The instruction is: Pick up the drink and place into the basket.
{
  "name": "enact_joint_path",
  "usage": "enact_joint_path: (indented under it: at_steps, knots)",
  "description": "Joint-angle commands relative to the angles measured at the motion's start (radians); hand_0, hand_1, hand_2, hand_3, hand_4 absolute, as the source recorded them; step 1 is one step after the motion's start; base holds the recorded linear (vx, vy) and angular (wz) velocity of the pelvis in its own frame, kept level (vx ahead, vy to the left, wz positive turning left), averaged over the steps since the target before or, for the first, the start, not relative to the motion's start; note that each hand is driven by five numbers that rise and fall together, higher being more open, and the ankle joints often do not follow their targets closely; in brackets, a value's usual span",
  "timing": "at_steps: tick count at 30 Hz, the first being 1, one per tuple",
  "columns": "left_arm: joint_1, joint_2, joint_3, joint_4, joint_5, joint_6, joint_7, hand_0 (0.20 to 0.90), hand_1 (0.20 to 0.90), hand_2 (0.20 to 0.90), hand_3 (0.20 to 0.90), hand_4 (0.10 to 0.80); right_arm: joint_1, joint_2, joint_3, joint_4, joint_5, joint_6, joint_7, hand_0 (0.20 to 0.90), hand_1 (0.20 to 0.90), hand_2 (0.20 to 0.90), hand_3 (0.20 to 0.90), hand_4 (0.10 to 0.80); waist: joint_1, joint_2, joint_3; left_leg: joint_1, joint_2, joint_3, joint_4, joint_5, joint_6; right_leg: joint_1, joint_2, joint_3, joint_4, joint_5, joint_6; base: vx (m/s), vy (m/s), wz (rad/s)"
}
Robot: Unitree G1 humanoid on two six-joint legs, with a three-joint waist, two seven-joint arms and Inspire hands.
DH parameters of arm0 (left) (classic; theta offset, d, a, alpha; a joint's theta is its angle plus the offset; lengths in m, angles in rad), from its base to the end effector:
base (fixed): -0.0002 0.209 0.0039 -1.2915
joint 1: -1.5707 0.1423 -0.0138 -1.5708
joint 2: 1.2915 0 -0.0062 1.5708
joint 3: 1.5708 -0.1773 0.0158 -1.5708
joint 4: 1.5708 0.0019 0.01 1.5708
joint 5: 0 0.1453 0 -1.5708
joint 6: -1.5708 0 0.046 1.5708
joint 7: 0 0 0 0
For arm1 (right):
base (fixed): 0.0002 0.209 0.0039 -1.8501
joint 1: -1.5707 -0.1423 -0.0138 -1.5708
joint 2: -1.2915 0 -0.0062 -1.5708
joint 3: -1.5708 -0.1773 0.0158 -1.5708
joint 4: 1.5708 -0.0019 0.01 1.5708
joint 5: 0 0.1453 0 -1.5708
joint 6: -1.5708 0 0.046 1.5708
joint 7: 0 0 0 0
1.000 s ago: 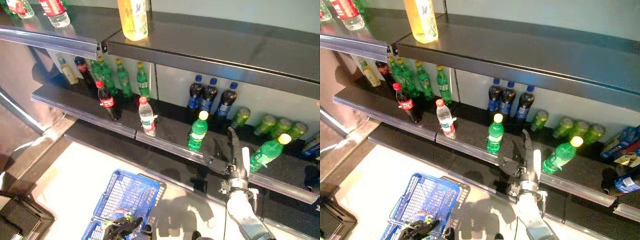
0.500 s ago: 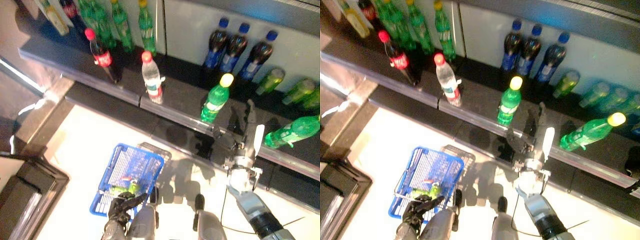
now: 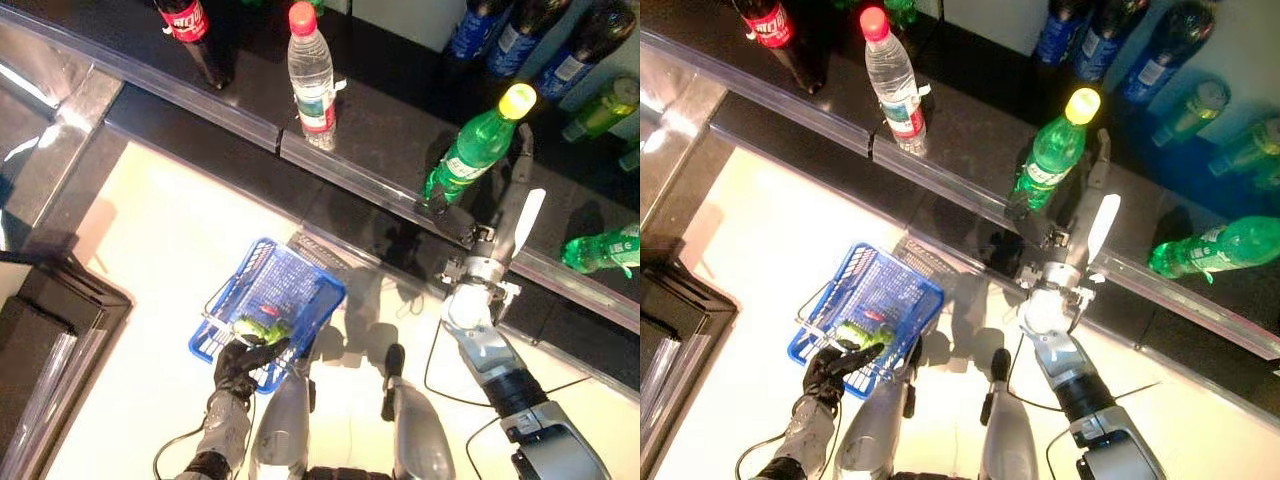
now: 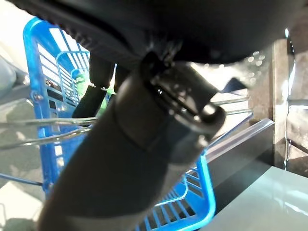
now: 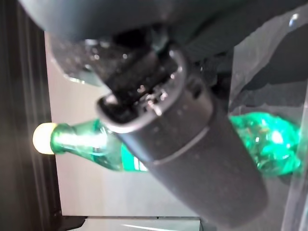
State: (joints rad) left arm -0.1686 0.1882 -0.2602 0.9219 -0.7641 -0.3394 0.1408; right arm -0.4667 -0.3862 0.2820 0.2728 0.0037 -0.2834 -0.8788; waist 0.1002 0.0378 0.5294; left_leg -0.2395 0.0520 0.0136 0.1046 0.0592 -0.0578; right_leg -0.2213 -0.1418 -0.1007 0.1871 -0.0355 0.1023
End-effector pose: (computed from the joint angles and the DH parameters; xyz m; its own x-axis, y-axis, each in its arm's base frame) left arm 0.1883 0.1794 -0.0636 0.8402 0.2280 -0.4919 -0.3809 0.8939 -0.2362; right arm 0.2845 -0.1507 0.1161 0.7095 -0.4191 0.5666 0.5375 0.8418 -0.0503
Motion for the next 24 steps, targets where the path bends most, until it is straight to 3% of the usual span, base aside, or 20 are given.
enact_joint_path:
  at_steps: [1, 9, 13, 19, 20, 21, 22, 23, 24]
  knots:
    - [0.088, 0.021, -0.034, -0.084, -0.012, -0.066, 0.008, 0.3, 0.3, 0.3, 0.2, 0.1, -0.154, -0.041, -0.072, -0.064, 0.002, -0.07, -0.034, 0.9, 0.9, 0.9, 0.9, 0.8, 0.018, -0.004, -0.009, -0.06, -0.026, -0.084, 0.055, -0.005, 0.036, -0.028, -0.035, -0.039, 0.019, 0.072, -0.034, 0.0, 0.0, 0.0]
    - [0.067, 0.02, -0.043, -0.086, -0.019, -0.051, 0.028, 0.3, 0.3, 0.3, 0.2, 0.1, -0.245, -0.032, -0.086, 0.003, 0.078, -0.057, -0.036, 0.9, 0.9, 0.9, 0.9, 0.8, 0.03, 0.005, -0.009, -0.096, -0.04, -0.081, 0.057, -0.002, 0.042, -0.067, -0.037, -0.042, 0.023, 0.079, -0.037, 0.001, 0.004, 0.0]
    - [0.059, 0.018, -0.047, -0.072, -0.03, -0.055, 0.007, 0.3, 0.3, 0.3, 0.2, 0.1, -0.256, -0.005, -0.114, 0.024, 0.22, -0.1, -0.033, 0.9, 0.9, 0.9, 0.9, 0.8, 0.028, 0.008, -0.009, -0.109, -0.044, -0.077, 0.064, -0.004, 0.044, -0.082, -0.038, -0.038, 0.031, 0.077, -0.04, 0.0, 0.0, 0.0]
    - [0.053, 0.012, -0.061, -0.082, -0.038, -0.047, 0.01, 0.3, 0.3, 0.3, 0.2, 0.1, -0.299, 0.008, -0.144, 0.056, 0.234, -0.109, -0.045, 0.9, 0.9, 0.9, 0.9, 0.8, 0.034, 0.016, -0.009, -0.112, -0.05, -0.079, 0.065, -0.007, 0.046, -0.088, -0.04, -0.04, 0.037, 0.075, -0.042, 0.0, 0.0, 0.0]
    - [0.051, 0.011, -0.062, -0.08, -0.04, -0.048, 0.009, 0.3, 0.3, 0.3, 0.2, 0.1, -0.312, 0.005, -0.151, 0.065, 0.238, -0.107, -0.045, 0.759, 0.759, 0.759, 0.735, 0.635, 0.036, 0.017, -0.009, -0.114, -0.052, -0.08, 0.066, -0.007, 0.047, -0.09, -0.04, -0.041, 0.039, 0.075, -0.043, 0.0, 0.0, 0.0]
    - [0.052, 0.011, -0.062, -0.079, -0.04, -0.047, 0.006, 0.3, 0.3, 0.3, 0.2, 0.1, -0.319, 0.001, -0.156, 0.07, 0.239, -0.105, -0.047, 0.488, 0.488, 0.488, 0.42, 0.32, 0.037, 0.018, -0.009, -0.113, -0.053, -0.082, 0.067, -0.008, 0.047, -0.091, -0.04, -0.041, 0.041, 0.074, -0.044, 0.0, 0.0, 0.0]
    - [0.052, 0.01, -0.062, -0.079, -0.041, -0.047, 0.006, 0.3, 0.3, 0.3, 0.2, 0.1, -0.322, -0.001, -0.158, 0.074, 0.24, -0.106, -0.047, 0.425, 0.425, 0.425, 0.345, 0.245, 0.038, 0.018, -0.009, -0.112, -0.053, -0.082, 0.067, -0.008, 0.047, -0.089, -0.04, -0.041, 0.041, 0.074, -0.044, 0.033, 0.012, 0.01]
    - [0.052, 0.01, -0.063, -0.08, -0.041, -0.046, 0.006, 0.3, 0.3, 0.3, 0.2, 0.1, -0.333, -0.007, -0.163, 0.082, 0.243, -0.102, -0.048, 0.3, 0.3, 0.3, 0.2, 0.1, 0.04, 0.019, -0.009, -0.111, -0.056, -0.084, 0.067, -0.009, 0.048, -0.089, -0.04, -0.041, 0.041, 0.073, -0.045, 0.0, 0.0, 0.0]
    - [0.052, 0.012, -0.063, -0.081, -0.042, -0.043, 0.005, 0.3, 0.3, 0.3, 0.2, 0.1, -0.34, -0.011, -0.165, 0.089, 0.245, -0.103, -0.049, 0.3, 0.3, 0.3, 0.2, 0.1, 0.041, 0.02, -0.009, -0.112, -0.057, -0.085, 0.068, -0.009, 0.048, -0.088, -0.041, -0.042, 0.042, 0.073, -0.046, 0.032, 0.013, 0.01]
